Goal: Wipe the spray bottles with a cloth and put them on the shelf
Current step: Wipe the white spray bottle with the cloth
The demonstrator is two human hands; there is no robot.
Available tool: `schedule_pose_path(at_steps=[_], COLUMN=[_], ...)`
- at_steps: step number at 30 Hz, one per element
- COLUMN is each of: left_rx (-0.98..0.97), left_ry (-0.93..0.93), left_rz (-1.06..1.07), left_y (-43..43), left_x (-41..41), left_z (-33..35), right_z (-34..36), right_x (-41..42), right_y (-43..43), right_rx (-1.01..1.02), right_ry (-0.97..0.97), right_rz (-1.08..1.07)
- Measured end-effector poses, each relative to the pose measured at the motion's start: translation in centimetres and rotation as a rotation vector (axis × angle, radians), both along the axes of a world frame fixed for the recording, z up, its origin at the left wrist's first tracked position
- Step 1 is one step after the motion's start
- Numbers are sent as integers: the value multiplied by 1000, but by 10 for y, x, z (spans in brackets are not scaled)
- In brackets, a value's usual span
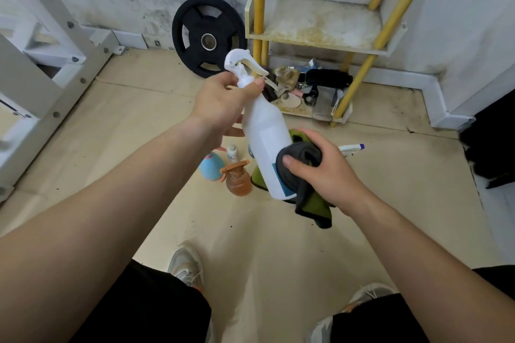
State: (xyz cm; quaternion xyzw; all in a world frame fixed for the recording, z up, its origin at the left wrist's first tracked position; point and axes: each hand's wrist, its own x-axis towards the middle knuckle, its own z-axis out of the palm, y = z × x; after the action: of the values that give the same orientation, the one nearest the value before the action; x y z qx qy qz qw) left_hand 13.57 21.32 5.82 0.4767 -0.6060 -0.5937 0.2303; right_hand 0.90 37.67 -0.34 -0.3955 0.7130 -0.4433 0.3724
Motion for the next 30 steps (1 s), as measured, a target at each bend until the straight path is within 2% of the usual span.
schedule_pose_path(at_steps=[3,7,11,16,21,24,27,30], left_rx=[4,-54,-39,-61,3,17,30,97], left_ry=[-14,-36,-37,-22,-35,5,72,150], left_rz=[-1,24,-4,-133,-304,-403,-397,-343], left_y=[4,8,11,11,4,-5,-9,-8], left_x=[0,-4,-7,-9,-3,3,4,3], left_z=[-4,-7,-5,7,17,19,18,14], right_z=[-3,-1,4,7,3,1,-1,2], right_x=[-2,-1,-6,-6,-10,-15,-18,-17], right_y=[8,7,6,6,7,8,8,9], right_rx=[70,96,81,60,65,28,21,8], right_ry=[-88,87,72,-91,-241,-391,-592,-707], right_rz=[69,92,85,58,61,84,127,187])
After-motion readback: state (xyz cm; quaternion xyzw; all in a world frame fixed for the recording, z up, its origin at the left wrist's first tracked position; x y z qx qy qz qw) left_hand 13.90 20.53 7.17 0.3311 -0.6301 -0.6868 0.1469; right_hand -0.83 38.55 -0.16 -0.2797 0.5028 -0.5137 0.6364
